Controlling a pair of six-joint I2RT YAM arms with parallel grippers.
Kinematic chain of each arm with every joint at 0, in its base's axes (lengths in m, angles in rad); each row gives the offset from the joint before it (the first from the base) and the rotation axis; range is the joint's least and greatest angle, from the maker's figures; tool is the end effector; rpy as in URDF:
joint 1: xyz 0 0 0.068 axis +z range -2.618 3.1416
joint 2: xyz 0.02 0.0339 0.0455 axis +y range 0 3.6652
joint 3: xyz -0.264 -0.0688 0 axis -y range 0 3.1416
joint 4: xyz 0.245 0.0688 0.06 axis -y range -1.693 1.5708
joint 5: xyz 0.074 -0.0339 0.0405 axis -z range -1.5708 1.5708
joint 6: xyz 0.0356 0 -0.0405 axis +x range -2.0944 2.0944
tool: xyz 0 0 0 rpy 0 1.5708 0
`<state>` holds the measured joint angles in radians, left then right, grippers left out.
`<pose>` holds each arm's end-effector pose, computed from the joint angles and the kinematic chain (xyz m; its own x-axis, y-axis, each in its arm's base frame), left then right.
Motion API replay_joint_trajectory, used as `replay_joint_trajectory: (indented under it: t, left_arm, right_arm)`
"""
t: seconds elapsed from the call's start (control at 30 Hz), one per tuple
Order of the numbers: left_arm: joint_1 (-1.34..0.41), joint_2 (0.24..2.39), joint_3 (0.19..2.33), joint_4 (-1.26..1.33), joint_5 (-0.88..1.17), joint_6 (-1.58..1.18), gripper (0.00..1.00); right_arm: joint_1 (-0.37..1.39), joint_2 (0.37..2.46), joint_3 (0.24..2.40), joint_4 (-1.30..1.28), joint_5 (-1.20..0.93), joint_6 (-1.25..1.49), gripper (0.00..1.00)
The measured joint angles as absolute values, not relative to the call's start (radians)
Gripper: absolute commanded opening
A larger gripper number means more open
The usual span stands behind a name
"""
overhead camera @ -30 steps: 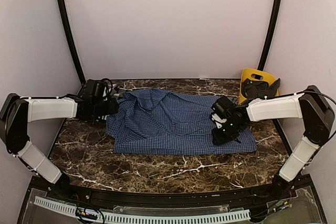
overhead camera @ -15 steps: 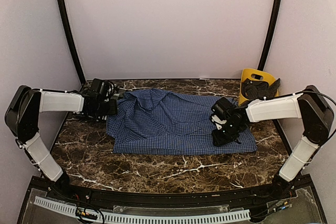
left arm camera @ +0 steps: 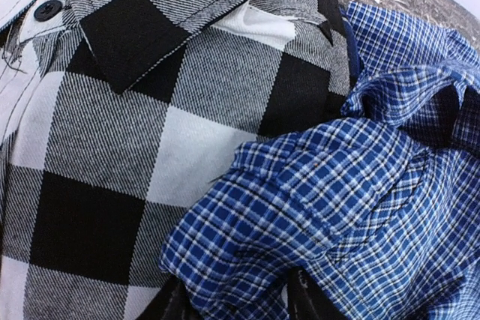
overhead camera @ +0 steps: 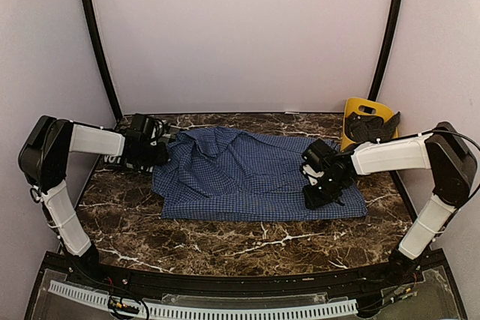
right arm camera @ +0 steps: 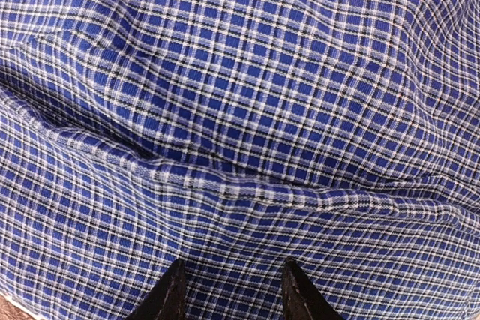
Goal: Fold and stack the long sleeve shirts
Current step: Pick up the sleeve from the 1/3-folded shirt, then pass from the left arm to the right
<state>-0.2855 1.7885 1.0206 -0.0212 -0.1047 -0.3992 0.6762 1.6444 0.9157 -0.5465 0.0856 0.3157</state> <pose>0.3580 -0.1012 0.1666 -0.7089 -0.1948 -0.6779 -0.0717 0.9760 -0.2055 0.2312 0.1816 0.1537 -0.8968 -0.3230 -0.3023 -0.3426 0.9394 0.0127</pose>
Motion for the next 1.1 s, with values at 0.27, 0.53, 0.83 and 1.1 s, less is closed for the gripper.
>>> replay_joint_trajectory:
  t: [0.27,0.53,0.83,1.1]
  left_arm:
    - [-0.283,1.783,0.993,0.049,-0.076,-0.402,0.05]
    - [-0.283,1.720,0.981,0.062,-0.080,-0.384,0.00]
    - [-0.283,1.483,1.021,-0.015,-0.056,-0.346,0.00]
    - [-0.283,1.373,1.269,-0.088,0.057,-0.253,0.00]
  right_arm:
    - [0.677,1.644,0.910,-0.546,0.087,0.316,0.40]
    - [0.677,1.644,0.911,-0.546,0.088,0.316,0.40]
    - [0.678,1.644,0.935,-0.581,0.127,0.311,0.40]
    - [0.676,1.644,1.043,-0.611,0.158,0.285,0.41]
